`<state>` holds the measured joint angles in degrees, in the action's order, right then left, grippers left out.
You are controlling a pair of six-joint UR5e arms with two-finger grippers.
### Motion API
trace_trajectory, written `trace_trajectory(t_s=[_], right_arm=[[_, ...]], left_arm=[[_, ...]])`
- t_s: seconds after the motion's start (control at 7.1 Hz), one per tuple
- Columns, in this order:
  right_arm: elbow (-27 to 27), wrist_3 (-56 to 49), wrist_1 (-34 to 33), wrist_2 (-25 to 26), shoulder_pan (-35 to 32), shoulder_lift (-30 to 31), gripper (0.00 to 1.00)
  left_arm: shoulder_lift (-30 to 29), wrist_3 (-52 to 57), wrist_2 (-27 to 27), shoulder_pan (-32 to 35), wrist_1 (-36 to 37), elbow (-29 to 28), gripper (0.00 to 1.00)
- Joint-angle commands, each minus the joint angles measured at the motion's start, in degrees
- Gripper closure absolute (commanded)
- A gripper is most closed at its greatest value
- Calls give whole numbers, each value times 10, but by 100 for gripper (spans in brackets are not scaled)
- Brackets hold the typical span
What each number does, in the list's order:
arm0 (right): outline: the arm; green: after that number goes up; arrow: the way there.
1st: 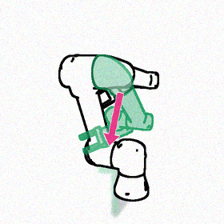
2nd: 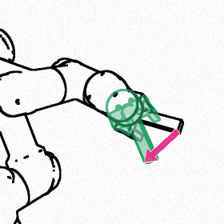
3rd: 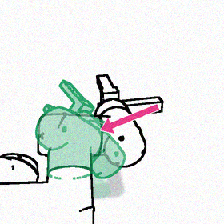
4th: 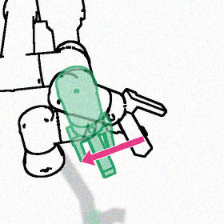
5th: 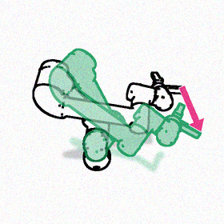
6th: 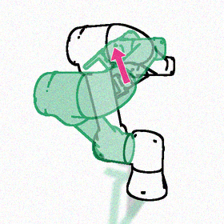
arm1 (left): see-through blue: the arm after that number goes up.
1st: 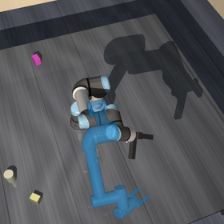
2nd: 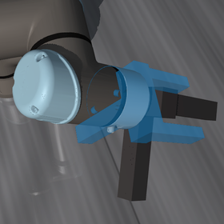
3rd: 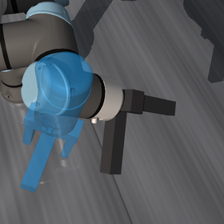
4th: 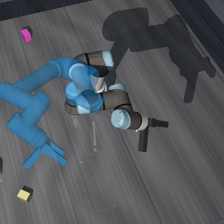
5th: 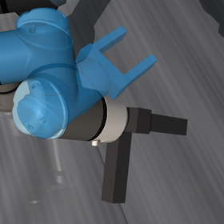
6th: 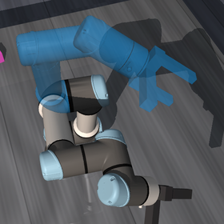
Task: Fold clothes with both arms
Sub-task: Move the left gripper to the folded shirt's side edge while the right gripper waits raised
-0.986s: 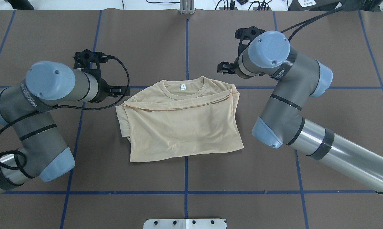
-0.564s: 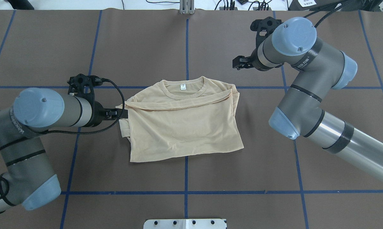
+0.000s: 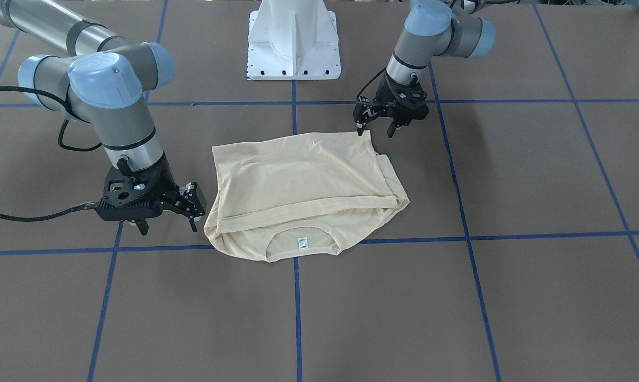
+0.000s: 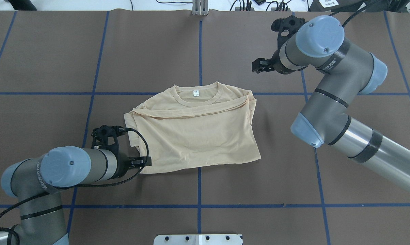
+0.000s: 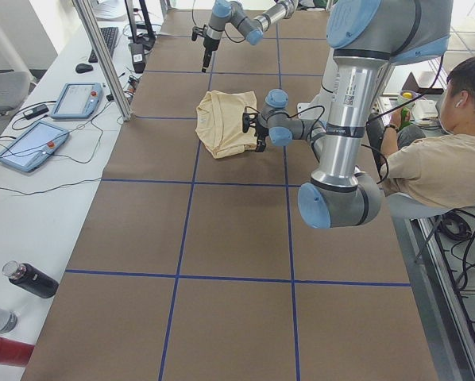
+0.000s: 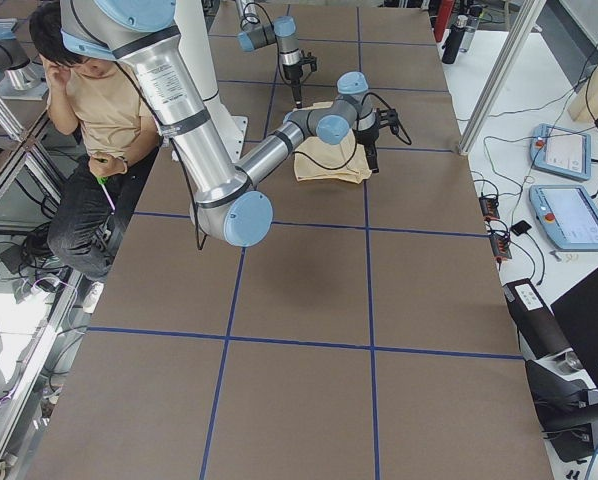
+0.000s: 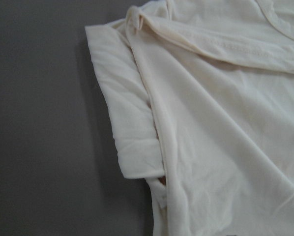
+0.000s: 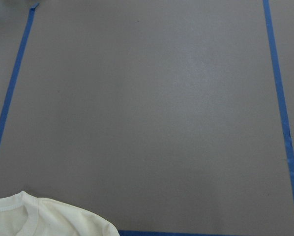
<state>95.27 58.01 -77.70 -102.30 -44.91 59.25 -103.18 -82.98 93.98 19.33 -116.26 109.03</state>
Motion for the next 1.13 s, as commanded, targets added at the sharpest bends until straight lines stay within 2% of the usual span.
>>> trace_trajectory(t_s=[0.0,0.28,0.7,0.85,0.99], right_arm=[[0,1,3,0,0,1,0],[0,1,3,0,1,1,0],[0,1,3,0,0,1,0],[0,1,3,0,0,2,0],[0,1,3,0,1,2,0]], left_arm=[[-4,-5,-1,-9,-1,-7,33],[-7,-4,-1,-22,-2,-10,35],[-11,-5,0,-23,-2,-10,59],[-11,-6,-1,-24,-2,-10,68],[-11,-6,-1,-26,-2,-10,92]])
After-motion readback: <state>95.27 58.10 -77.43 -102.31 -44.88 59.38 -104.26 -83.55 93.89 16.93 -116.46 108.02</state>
